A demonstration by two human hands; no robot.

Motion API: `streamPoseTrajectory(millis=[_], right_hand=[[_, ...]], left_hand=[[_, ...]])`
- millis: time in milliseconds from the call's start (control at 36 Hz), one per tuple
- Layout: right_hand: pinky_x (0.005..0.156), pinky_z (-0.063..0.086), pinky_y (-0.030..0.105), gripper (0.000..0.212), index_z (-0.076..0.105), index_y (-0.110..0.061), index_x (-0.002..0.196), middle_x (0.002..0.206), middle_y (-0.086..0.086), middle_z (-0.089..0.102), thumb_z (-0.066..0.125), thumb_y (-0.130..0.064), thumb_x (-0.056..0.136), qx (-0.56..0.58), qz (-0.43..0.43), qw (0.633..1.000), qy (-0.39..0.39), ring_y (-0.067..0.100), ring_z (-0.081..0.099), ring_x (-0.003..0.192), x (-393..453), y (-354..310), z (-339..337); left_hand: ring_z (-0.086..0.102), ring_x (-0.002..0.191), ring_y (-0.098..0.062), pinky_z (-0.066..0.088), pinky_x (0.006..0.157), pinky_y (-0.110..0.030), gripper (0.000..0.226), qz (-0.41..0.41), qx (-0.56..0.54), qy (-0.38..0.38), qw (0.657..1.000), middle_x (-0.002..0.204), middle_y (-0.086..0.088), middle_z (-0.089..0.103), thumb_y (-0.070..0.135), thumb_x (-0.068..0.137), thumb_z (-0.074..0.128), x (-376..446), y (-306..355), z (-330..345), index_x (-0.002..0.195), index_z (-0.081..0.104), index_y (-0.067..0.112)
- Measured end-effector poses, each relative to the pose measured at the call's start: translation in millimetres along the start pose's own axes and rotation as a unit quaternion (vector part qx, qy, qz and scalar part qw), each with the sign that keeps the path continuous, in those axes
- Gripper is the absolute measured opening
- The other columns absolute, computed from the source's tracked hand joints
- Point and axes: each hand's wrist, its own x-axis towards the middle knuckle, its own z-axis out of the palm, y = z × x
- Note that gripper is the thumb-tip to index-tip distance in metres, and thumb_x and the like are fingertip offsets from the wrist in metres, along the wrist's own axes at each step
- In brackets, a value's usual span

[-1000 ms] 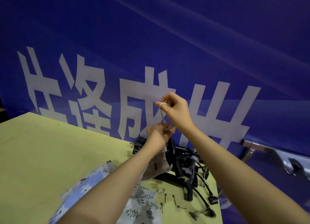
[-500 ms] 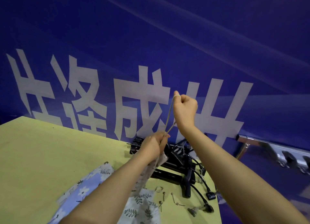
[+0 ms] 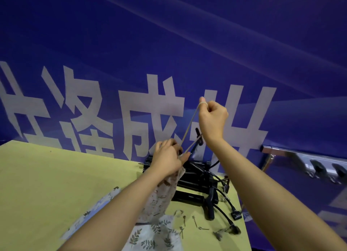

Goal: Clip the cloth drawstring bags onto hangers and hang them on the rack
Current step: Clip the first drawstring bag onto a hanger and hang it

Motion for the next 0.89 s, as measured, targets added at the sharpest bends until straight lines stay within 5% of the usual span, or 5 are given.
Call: streamPoseTrajectory(millis=[83, 417, 722, 889], right_hand=[[0.044, 0.023, 0.017, 0.054, 0.027, -0.017, 0.048, 0.043, -0.007, 0.025, 0.055, -0.019, 0.094, 0.000, -0.003, 1.000, 0.024, 0.008, 0.026, 0.038, 6, -4, -6], [0.047, 0.026, 0.014, 0.054, 0.026, -0.019, 0.048, 0.035, -0.008, 0.030, 0.057, -0.016, 0.092, 0.025, -0.039, 0.994, 0.097, 0.007, 0.028, 0.038, 41, -25, -90], [0.049, 0.023, 0.028, 0.048, 0.031, -0.006, 0.053, 0.047, -0.001, 0.025, 0.059, -0.019, 0.090, -0.010, -0.066, 0.992, 0.104, 0.010, 0.023, 0.046, 60, -10, -244], [0.047, 0.027, 0.018, 0.040, 0.034, -0.015, 0.061, 0.051, -0.007, 0.033, 0.060, -0.021, 0.090, -0.022, -0.046, 0.994, 0.100, 0.005, 0.032, 0.045, 58, 11, -315]], left_hand=[[0.036, 0.114, -0.025, 0.034, 0.101, -0.033, 0.039, 0.015, 0.001, -0.001, 1.000, 0.111, 0.001, 0.048, 0.049, 0.090, 0.048, 4, 9, -9, 0.103, 0.063, 0.014], [0.056, 0.084, -0.027, 0.039, 0.084, -0.032, 0.036, 0.086, 0.030, 0.025, 0.996, 0.075, 0.003, 0.050, 0.046, 0.086, 0.049, 25, 106, -22, 0.065, 0.051, 0.017], [0.058, 0.087, -0.025, 0.036, 0.073, -0.029, 0.039, 0.055, -0.024, 0.017, 0.998, 0.082, 0.000, 0.056, 0.050, 0.087, 0.047, 16, 260, 36, 0.073, 0.060, 0.015], [0.058, 0.084, -0.022, 0.041, 0.075, -0.032, 0.042, 0.058, -0.106, 0.042, 0.992, 0.084, -0.001, 0.062, 0.053, 0.085, 0.056, 6, 317, 78, 0.074, 0.063, 0.012]])
